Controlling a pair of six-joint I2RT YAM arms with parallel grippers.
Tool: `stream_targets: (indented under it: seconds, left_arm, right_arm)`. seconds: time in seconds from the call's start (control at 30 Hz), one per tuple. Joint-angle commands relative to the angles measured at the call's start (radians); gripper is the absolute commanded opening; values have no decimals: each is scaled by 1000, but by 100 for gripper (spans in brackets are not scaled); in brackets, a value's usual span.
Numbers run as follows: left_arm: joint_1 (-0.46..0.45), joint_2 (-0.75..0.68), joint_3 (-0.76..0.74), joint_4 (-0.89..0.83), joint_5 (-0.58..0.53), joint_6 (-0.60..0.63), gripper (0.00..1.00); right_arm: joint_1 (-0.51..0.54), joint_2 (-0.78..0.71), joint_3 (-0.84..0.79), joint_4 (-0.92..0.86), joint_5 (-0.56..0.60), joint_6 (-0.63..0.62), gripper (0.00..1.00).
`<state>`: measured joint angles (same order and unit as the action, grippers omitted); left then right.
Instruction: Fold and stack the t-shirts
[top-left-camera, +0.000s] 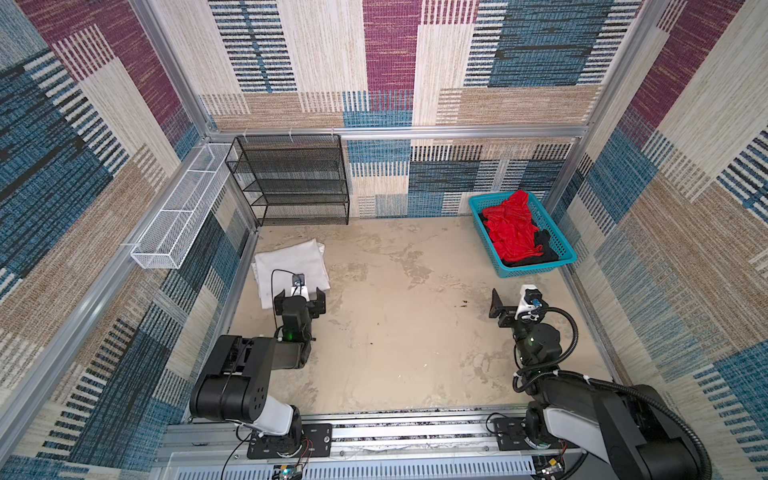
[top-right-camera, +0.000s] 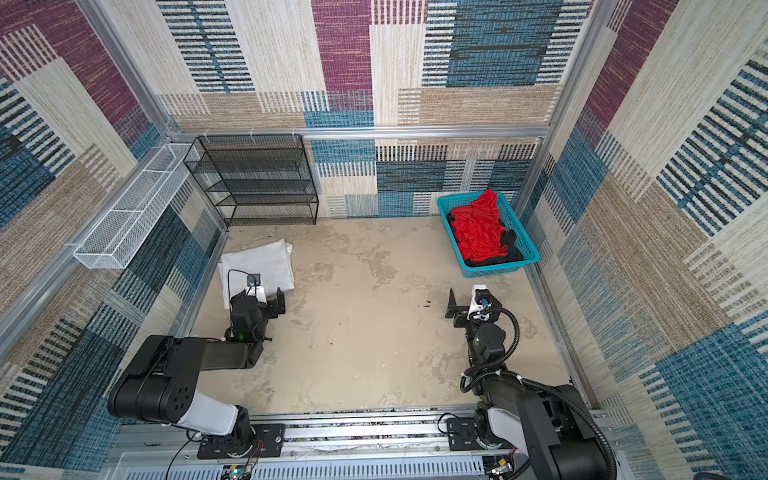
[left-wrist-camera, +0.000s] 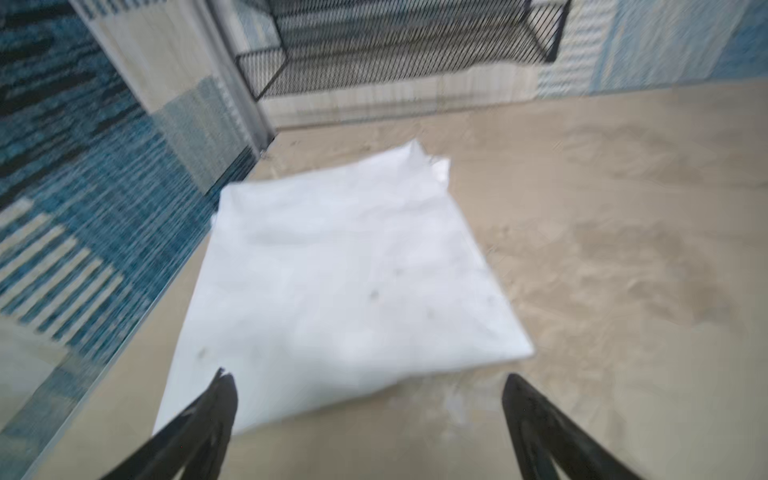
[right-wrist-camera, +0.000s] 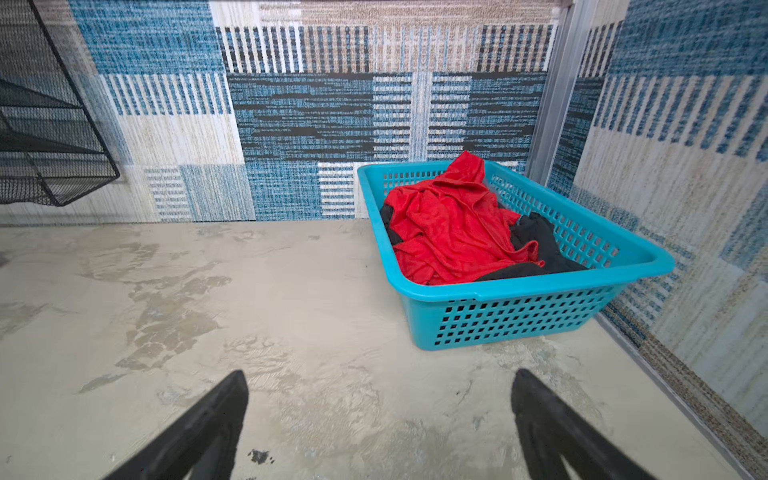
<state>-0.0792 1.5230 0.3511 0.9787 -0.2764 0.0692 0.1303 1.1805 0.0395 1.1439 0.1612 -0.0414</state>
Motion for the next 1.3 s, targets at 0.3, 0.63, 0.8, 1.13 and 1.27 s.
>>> stream_targets:
  seconds: [0.3, 0.63, 0.8, 1.13, 1.27]
  left_arm:
    - [8, 8, -2, -18, 63, -16, 99]
    - [8, 8, 0, -18, 61, -16, 99]
    - [9, 6, -4, -14, 62, -17, 99]
    - [10, 10, 15, -45, 59, -21, 99]
    - [10, 9, 17, -50, 59, -20, 99]
  right_arm:
    - [-192, 405, 46, 482, -376, 30, 99]
    - [-155, 365, 95, 317, -360, -34, 99]
    - [-149, 369, 165, 191, -198, 20, 99]
    - [-149, 367, 161, 195, -199, 20, 99]
    - [-149, 369, 166, 189, -216, 13, 99]
